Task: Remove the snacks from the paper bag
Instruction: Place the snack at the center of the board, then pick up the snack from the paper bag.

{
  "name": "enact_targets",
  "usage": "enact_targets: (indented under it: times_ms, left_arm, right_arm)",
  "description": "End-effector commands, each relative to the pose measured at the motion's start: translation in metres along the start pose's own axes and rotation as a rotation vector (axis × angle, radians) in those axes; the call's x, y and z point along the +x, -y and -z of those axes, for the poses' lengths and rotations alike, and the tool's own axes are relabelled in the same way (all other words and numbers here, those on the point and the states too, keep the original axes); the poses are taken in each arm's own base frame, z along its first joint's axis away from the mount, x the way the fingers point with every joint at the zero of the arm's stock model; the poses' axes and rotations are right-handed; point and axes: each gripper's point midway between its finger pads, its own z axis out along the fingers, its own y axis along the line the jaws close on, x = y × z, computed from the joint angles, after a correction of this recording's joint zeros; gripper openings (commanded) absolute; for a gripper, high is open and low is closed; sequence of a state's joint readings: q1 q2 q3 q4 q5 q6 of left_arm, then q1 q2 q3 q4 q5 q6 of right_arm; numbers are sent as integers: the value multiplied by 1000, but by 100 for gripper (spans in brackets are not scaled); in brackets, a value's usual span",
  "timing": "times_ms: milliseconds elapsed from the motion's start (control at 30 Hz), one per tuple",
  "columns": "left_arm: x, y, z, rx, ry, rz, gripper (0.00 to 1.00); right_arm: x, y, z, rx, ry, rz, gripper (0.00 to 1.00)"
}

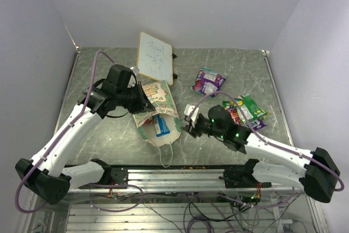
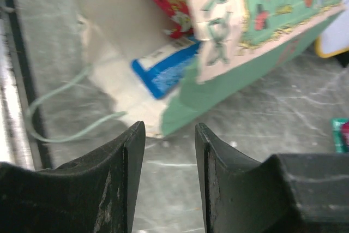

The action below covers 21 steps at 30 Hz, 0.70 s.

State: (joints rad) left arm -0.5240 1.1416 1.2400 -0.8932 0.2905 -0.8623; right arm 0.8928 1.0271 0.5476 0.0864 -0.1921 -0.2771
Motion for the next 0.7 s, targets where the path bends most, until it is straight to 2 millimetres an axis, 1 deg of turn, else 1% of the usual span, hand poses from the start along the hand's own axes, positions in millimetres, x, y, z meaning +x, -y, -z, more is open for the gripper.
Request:
enact_targets:
  times_ms: [0,100,200,267,367,400,433,467,567,667]
  left_arm:
    - [-1,3,-7,18,-24,10,7]
    - [-4,6,-11,24,-30,8,7]
    - [-7,12,-13,35,-40,6,7]
    - [-6,12,-17,39,-53,15,7]
    - [-3,15,-23,65,-72,44,7]
    - [-2,16,-25,75,-76,56,7]
    - [0,16,-27,84,-84,69,7]
    - [1,17,-29,93,-88,79,7]
    - [4,18,-33,98,-113,104,7]
    - [5,22,-35,90,-127,102,7]
  right_arm:
    - [-23,-38,17,-44,116,-154,42]
    - [-18,-72,21,-114,118,-101,44]
    - [-16,-106,17,-173,111,-8,49]
    - [-21,-114,8,-145,123,30,50]
    - [-23,-102,-16,5,113,9,53]
    - [-18,-100,-27,45,97,5,53]
    - [-21,-97,-35,77,105,4,54]
    - [-20,-94,-43,111,105,13,55]
    - [-20,-80,-63,225,114,12,59]
    - [-22,-77,-80,277,115,37,62]
